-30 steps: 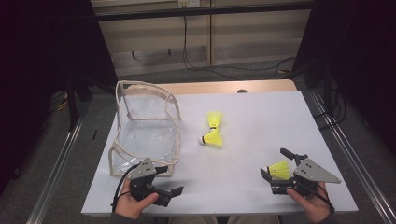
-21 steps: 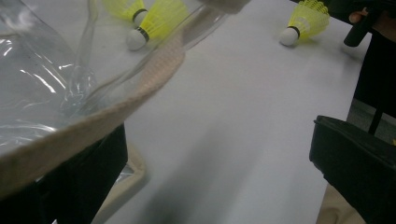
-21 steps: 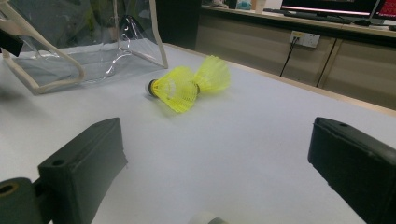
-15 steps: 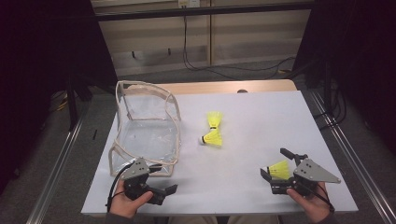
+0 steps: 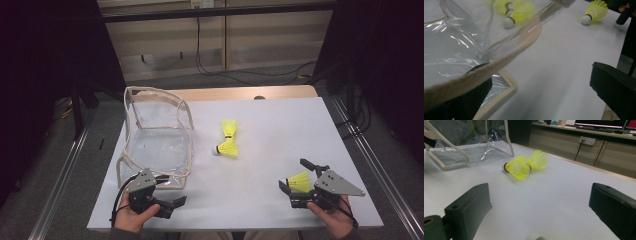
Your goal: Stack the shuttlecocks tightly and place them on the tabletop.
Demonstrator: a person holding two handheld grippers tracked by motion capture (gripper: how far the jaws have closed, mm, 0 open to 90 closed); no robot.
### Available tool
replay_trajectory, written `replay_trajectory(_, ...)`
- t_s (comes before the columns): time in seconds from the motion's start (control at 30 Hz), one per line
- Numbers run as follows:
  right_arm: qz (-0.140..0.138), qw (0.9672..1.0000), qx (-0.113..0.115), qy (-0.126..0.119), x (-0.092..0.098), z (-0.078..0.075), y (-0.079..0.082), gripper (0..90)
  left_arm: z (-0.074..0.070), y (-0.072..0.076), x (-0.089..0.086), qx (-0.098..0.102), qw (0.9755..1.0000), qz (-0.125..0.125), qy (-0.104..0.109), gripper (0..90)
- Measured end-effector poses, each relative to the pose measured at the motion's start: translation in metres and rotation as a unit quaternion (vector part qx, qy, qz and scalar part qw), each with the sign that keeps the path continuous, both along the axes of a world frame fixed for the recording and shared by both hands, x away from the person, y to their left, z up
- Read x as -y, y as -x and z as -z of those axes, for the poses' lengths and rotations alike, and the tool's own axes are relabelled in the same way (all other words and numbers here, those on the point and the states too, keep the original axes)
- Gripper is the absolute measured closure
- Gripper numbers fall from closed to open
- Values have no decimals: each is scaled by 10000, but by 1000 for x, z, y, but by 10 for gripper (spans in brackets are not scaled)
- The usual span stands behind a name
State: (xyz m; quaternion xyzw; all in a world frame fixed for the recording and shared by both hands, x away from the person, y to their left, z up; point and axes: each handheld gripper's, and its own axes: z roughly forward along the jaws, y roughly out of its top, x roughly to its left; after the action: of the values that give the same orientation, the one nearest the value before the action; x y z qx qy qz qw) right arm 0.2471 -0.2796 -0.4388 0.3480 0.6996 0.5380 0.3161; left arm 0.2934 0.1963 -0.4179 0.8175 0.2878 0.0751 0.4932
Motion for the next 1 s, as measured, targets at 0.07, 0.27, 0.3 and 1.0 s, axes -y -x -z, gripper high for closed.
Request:
replay_trajectory(0.07, -3, 10000, -1, -1, 0, 0, 0, 31, 0, 0, -2, -9, 10000, -39, 2, 42)
replay_trajectory(0.27, -3, 10000, -2, 2, 0, 0, 0, 31, 0, -2, -5, 19, 10000, -76, -7, 42)
replay_trajectory(0.3, -2, 10000, -3, 2, 0, 0, 0, 31, 0, -2, -5, 15, 10000, -86, 5, 42)
replay_trajectory(1.0, -1, 10000, 7, -11, 1, 0, 1, 31, -2, -7, -10, 86, 9999, -125, -45, 42)
